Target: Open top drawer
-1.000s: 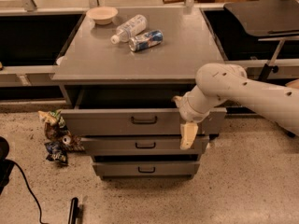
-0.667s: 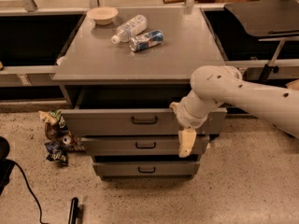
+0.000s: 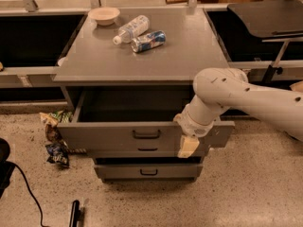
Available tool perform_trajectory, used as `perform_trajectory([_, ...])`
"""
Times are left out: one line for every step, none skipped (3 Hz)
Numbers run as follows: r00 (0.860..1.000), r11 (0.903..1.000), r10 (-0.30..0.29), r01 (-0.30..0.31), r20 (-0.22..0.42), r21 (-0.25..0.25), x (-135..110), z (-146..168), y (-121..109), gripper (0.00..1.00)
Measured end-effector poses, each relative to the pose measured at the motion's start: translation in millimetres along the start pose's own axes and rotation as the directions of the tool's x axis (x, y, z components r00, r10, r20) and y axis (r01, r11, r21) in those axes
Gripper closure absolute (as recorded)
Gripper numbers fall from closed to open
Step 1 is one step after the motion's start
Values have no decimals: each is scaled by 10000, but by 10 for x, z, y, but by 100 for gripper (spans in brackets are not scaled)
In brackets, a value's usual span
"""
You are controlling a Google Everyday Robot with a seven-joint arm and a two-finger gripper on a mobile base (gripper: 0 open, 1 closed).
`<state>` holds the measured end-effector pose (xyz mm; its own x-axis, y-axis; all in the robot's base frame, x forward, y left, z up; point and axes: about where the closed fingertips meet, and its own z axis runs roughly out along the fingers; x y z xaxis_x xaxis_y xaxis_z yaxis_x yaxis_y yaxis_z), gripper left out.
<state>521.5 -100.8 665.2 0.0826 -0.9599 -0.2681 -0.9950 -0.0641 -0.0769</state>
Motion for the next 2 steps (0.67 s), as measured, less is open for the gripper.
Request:
perform_trajectory([9995,9999,-119,122,-277,111,-110,-186,125,66])
perform_trajectory([9981,9993,-260,275,-552,268,-241,-373,234,89])
